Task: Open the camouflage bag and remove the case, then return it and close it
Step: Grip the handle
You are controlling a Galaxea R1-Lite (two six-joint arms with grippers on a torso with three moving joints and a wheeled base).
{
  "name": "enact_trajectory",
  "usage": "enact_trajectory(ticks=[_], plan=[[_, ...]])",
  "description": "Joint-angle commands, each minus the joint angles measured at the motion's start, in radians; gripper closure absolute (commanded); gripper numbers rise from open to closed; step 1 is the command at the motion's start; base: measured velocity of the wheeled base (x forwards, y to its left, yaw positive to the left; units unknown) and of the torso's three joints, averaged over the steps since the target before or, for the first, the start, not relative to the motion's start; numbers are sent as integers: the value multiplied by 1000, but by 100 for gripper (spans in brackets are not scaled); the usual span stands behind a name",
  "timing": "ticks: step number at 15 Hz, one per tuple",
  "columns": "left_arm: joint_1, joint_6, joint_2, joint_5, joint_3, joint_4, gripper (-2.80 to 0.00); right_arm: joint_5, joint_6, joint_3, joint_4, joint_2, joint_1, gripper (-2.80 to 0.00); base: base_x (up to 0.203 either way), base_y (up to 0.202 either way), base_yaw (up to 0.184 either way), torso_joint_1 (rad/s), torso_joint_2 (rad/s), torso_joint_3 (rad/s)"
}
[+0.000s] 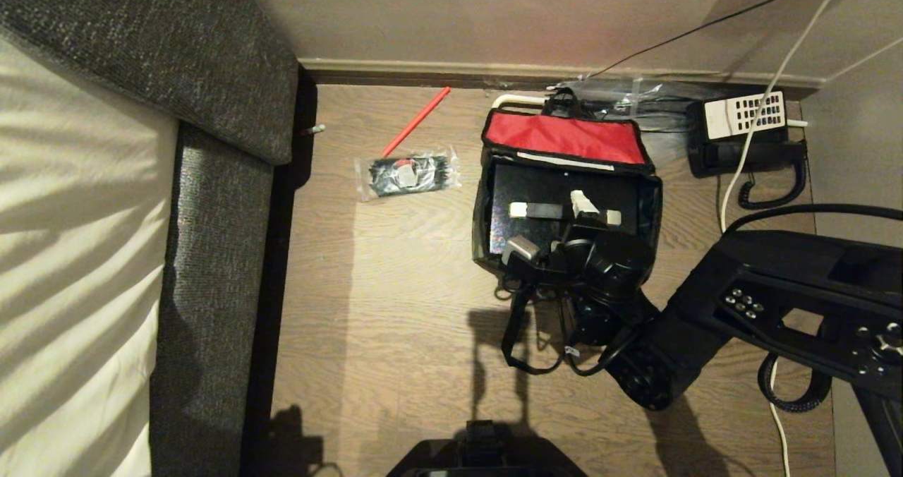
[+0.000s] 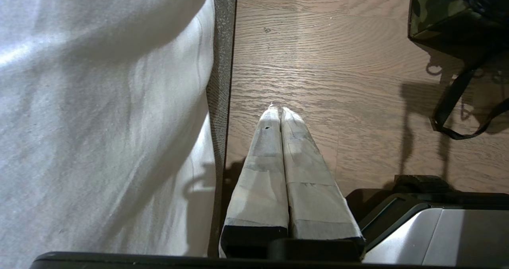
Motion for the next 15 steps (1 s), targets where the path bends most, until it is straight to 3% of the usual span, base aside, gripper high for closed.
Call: enact_trajectory(ticks=[1, 6, 15], plan=[[0, 0, 0, 0, 2, -1, 0, 53, -7, -5, -9, 0, -13, -280, 0, 0, 0, 0, 0, 0], [0, 0, 0, 0, 2, -1, 0, 104, -39, -21, -9, 24, -46, -280, 0, 0, 0, 0, 0, 0], [0, 0, -1, 0, 2, -1, 0, 100, -65, -120, -9, 115, -57, -280, 0, 0, 0, 0, 0, 0]])
